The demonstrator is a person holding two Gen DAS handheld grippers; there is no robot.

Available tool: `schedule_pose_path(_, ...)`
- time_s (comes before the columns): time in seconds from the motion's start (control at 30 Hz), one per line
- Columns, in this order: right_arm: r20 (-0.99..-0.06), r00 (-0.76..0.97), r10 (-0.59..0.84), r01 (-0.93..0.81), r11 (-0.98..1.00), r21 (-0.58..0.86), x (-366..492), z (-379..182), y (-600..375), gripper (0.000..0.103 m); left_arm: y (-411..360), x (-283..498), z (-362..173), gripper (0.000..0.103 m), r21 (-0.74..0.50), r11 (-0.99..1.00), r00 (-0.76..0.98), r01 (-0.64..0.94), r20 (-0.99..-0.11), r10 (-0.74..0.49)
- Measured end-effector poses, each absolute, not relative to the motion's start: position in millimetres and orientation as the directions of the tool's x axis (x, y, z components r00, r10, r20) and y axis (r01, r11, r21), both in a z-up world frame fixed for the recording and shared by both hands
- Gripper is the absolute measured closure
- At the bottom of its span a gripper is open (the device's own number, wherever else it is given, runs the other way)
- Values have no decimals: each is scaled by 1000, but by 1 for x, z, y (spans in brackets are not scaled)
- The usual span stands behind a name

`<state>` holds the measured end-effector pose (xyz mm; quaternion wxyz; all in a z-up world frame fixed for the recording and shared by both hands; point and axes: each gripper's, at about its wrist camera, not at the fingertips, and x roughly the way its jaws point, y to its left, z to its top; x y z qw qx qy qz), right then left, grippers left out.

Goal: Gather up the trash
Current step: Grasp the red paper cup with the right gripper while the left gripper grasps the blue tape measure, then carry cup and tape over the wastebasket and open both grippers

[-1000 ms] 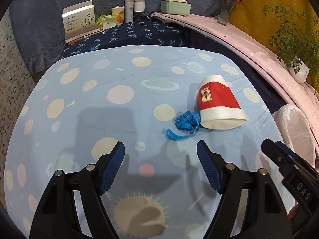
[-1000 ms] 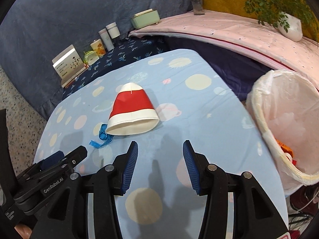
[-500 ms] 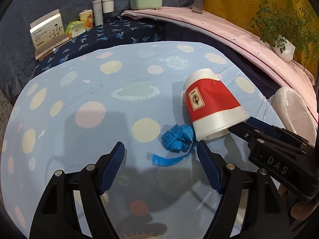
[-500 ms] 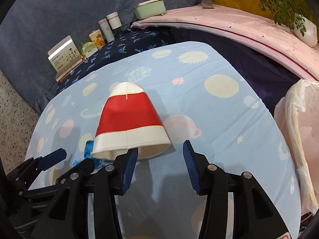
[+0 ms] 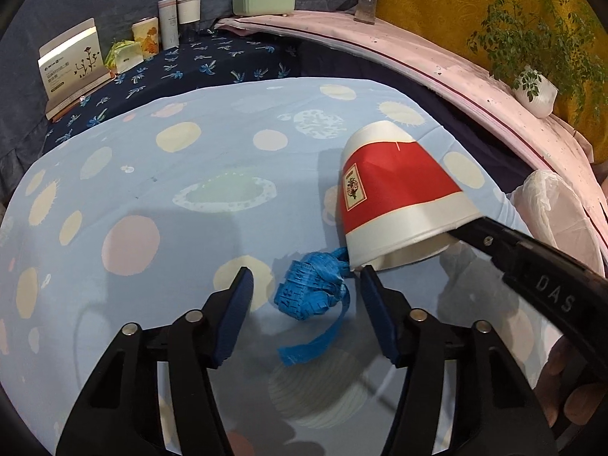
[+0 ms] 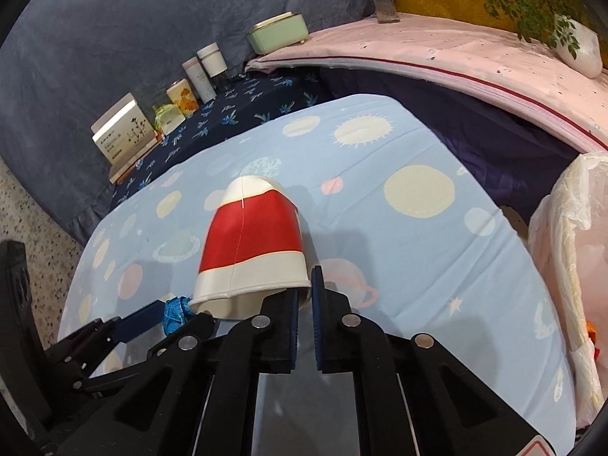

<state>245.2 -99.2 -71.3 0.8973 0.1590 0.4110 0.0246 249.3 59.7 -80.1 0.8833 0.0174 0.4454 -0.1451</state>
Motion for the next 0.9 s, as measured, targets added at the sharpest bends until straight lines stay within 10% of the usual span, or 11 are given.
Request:
schedule_pose_path(0.2, -717, 681, 148, 135, 937, 321, 233, -61, -119, 99, 54, 245, -78, 74, -96, 957, 558, 273, -794, -239)
schedule_pose_path(0.9, -660, 748, 65, 237, 903, 358, 152, -16, -197, 99, -26, 189, -24, 79, -106, 936, 580, 335, -760, -294)
